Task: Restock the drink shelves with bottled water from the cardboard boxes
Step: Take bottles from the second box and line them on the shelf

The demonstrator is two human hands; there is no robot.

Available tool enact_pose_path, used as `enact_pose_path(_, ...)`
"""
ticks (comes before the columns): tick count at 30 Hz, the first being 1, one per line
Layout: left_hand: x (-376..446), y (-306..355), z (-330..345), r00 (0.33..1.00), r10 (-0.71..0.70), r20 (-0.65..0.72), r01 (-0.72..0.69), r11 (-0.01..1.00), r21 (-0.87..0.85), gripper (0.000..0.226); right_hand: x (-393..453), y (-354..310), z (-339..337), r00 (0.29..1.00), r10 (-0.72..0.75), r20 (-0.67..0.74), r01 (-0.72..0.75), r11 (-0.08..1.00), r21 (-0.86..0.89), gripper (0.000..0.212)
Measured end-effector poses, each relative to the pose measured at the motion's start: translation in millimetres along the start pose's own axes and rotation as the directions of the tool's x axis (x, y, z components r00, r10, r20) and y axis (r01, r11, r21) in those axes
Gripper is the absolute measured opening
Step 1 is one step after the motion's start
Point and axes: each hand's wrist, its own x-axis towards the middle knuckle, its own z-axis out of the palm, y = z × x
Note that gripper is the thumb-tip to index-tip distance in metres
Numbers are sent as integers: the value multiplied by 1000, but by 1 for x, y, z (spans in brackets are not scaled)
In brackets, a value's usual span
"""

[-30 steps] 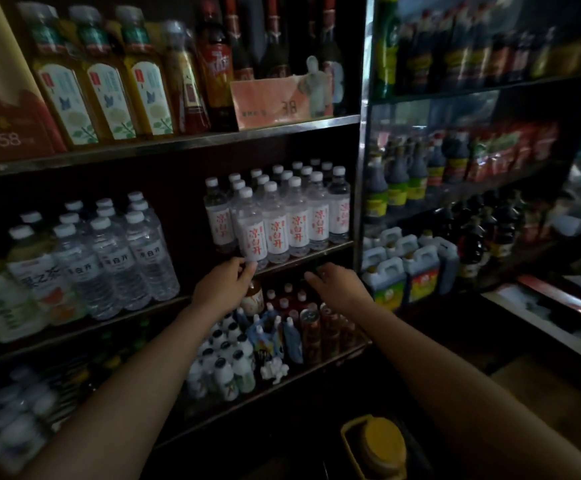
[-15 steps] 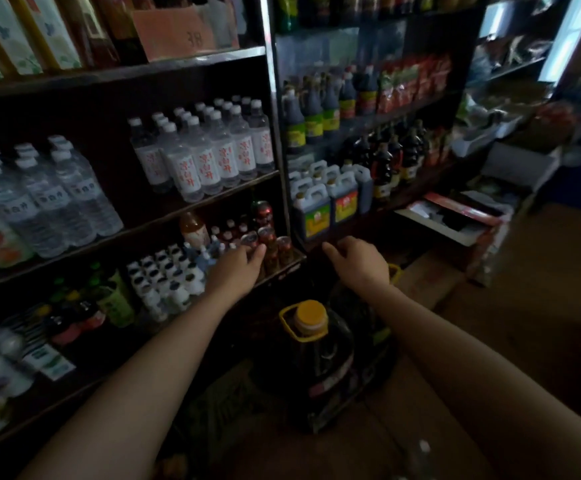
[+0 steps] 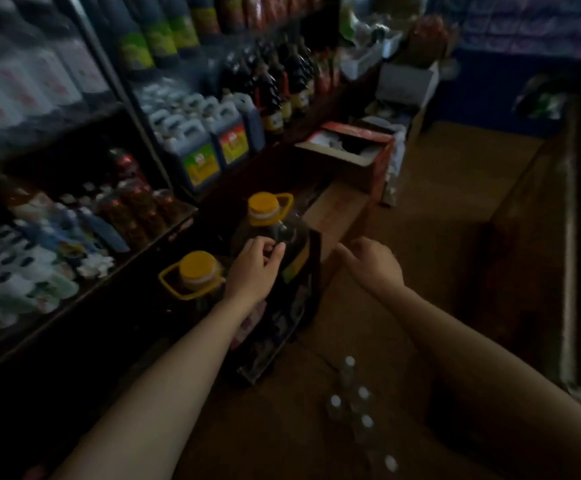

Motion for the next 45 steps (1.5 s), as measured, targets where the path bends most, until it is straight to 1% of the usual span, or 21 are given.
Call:
enact_pose_path(2, -4, -14, 62, 996, -15, 82, 16, 1000, -16, 42, 1, 54, 29, 998, 59, 5, -59, 998, -6, 49)
enact_pose_path(5, -10, -52, 157, 972, -36, 231, 29, 999, 34, 46, 0, 133, 82, 991, 130, 7, -130, 991, -34, 44)
enact_pose_path(9, -26, -112, 272, 897, -55, 439, 53, 998, 16, 63, -6, 230, 171, 966, 237, 100, -236, 971, -26, 45)
enact_pose_path(12, -36, -158, 352, 826, -80, 558, 82, 996, 22, 77, -15, 290, 236, 950, 264, 164, -266, 964, -15, 48)
enact_pose_path(14, -39, -183, 399, 799, -104, 592, 121, 993, 10, 83, -20, 321, 273, 945, 267, 188, -269, 963, -15, 52)
enact_pose_path(17, -38, -214, 459, 783, -127, 609, 179, 984, -25, 87, -24, 359, 324, 940, 272, 207, -278, 961, -5, 59)
enact_pose_path(20, -34, -239, 511, 756, -105, 646, 203, 976, -78, 93, -30, 385, 366, 934, 278, 225, -293, 955, 37, 63)
enact_pose_path(22, -32, -248, 539, 744, -117, 657, 266, 955, -132, 97, -36, 397, 387, 931, 290, 222, -314, 946, 84, 64)
enact_pose_path(24, -37, -247, 556, 727, -151, 670, 366, 910, -193, 99, -42, 402, 397, 923, 309, 228, -346, 927, 144, 62)
enact_pose_path(26, -42, -242, 566, 718, -166, 676, 418, 880, -228, 93, -48, 400, 399, 913, 327, 245, -377, 906, 193, 61)
enact_pose_path(27, -43, -240, 569, 722, -185, 667, 434, 871, -228, 89, -50, 398, 398, 908, 335, 252, -389, 898, 207, 60)
enact_pose_path(29, -39, -240, 575, 757, -237, 609, 444, 871, -213, 80, -50, 397, 396, 908, 336, 249, -390, 896, 213, 58)
enact_pose_path(31, -34, -242, 581, 790, -240, 564, 418, 884, -210, 63, -47, 398, 395, 913, 339, 227, -386, 898, 212, 59)
enact_pose_path(33, -36, -246, 586, 825, -212, 523, 384, 890, -246, 43, -45, 402, 392, 917, 336, 215, -379, 902, 207, 59)
enact_pose_path(34, -39, -247, 587, 843, -199, 499, 362, 897, -255, 38, -46, 404, 391, 920, 332, 209, -375, 902, 215, 58)
enact_pose_path(37, -47, -250, 584, 901, -141, 411, 270, 923, -275, 37, -51, 406, 386, 914, 347, 209, -395, 877, 273, 53)
enact_pose_path(39, -45, -243, 572, 926, -100, 364, 217, 929, -298, 30, -53, 403, 380, 915, 352, 197, -398, 868, 297, 51)
enact_pose_path(41, -38, -227, 552, 948, -67, 312, 173, 930, -325, 25, -53, 396, 372, 920, 346, 181, -388, 869, 308, 52)
enact_pose_path(44, -17, -198, 508, 974, -12, 226, 89, 938, -335, 29, -49, 371, 346, 927, 324, 189, -371, 872, 321, 57)
enact_pose_path(45, -9, -187, 490, 977, -10, 215, 83, 940, -332, 31, -47, 360, 334, 929, 313, 195, -363, 874, 325, 58)
